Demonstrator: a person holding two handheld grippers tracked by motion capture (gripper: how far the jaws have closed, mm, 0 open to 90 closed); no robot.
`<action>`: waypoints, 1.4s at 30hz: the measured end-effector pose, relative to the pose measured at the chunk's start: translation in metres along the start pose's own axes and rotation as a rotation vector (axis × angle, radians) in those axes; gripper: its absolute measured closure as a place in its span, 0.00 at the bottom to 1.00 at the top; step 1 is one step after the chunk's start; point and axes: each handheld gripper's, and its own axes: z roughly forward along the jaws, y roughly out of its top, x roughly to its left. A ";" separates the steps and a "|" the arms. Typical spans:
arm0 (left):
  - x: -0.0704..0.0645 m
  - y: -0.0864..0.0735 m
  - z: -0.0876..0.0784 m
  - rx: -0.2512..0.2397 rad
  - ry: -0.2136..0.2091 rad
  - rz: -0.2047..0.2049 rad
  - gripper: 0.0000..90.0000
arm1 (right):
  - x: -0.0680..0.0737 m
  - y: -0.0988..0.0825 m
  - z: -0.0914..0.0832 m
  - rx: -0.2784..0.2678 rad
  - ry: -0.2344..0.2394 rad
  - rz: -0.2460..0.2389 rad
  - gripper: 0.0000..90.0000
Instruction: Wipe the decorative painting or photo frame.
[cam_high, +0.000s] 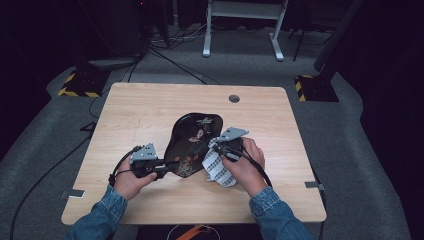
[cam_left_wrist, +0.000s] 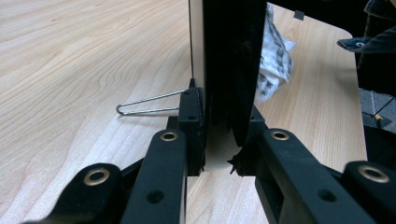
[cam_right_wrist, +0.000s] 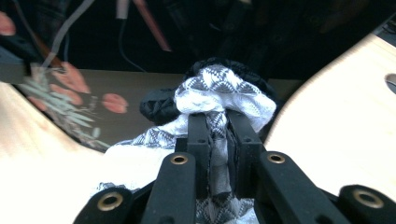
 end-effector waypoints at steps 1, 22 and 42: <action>0.000 0.000 0.000 0.000 0.000 0.000 0.87 | -0.002 -0.001 0.000 0.001 -0.006 0.003 0.91; 0.000 0.000 0.001 -0.001 -0.007 -0.006 0.86 | 0.023 0.005 0.008 0.012 0.040 -0.062 0.91; 0.001 -0.001 0.001 -0.007 -0.010 -0.026 0.86 | 0.067 0.012 0.023 0.012 0.152 -0.154 0.91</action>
